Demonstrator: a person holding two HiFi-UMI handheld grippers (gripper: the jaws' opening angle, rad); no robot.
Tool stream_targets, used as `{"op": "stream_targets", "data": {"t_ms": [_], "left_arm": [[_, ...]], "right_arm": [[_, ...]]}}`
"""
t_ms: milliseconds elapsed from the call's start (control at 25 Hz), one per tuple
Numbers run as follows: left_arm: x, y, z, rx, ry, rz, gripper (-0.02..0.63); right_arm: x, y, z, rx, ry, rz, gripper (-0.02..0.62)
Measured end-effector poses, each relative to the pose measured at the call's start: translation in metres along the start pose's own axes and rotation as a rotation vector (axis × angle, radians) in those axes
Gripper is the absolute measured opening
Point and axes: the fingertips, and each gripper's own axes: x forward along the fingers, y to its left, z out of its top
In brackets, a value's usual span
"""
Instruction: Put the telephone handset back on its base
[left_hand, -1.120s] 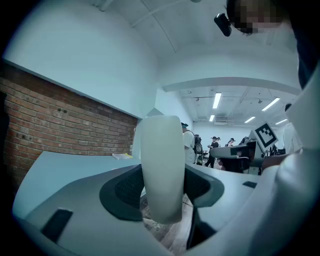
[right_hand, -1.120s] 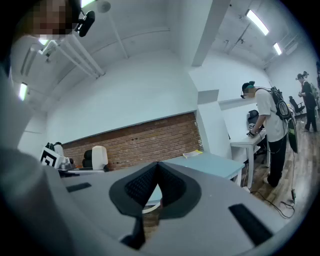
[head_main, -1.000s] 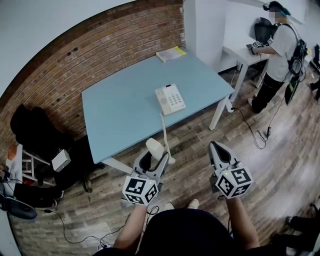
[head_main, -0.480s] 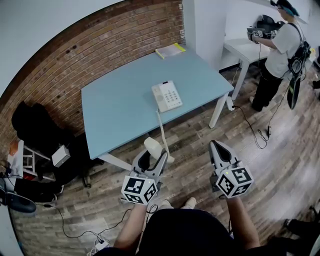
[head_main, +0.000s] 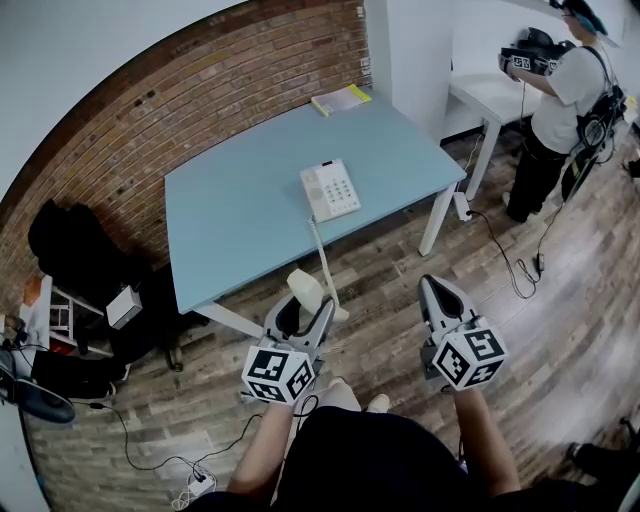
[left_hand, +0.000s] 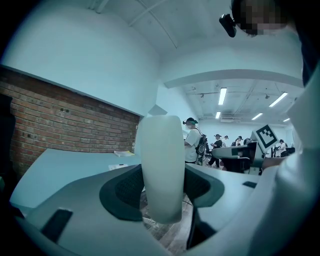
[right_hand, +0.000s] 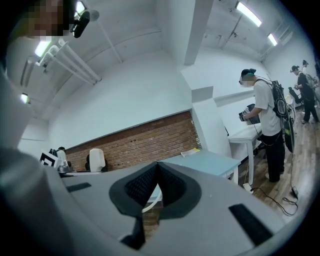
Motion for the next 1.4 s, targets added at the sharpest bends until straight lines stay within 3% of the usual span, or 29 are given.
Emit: {"op": "stream_targets", "data": {"t_ms": [680, 1160, 1400], "left_arm": [[0.034, -0.001, -0.003, -0.031, 0.018, -0.018, 0.238], [0.079, 0.019, 0.003, 0.004, 0.028, -0.028, 0.238], [0.107, 0.039, 0.001, -0.033, 0.040, -0.016, 0.238]], "right_arm": [[0.014, -0.030, 0.000, 0.014, 0.002, -0.016, 0.012], [0.064, -0.051, 0.003, 0.022, 0.019, -0.001, 0.012], [0.088, -0.068, 0.004, 0.039, 0.028, -0.009, 0.012]]}}
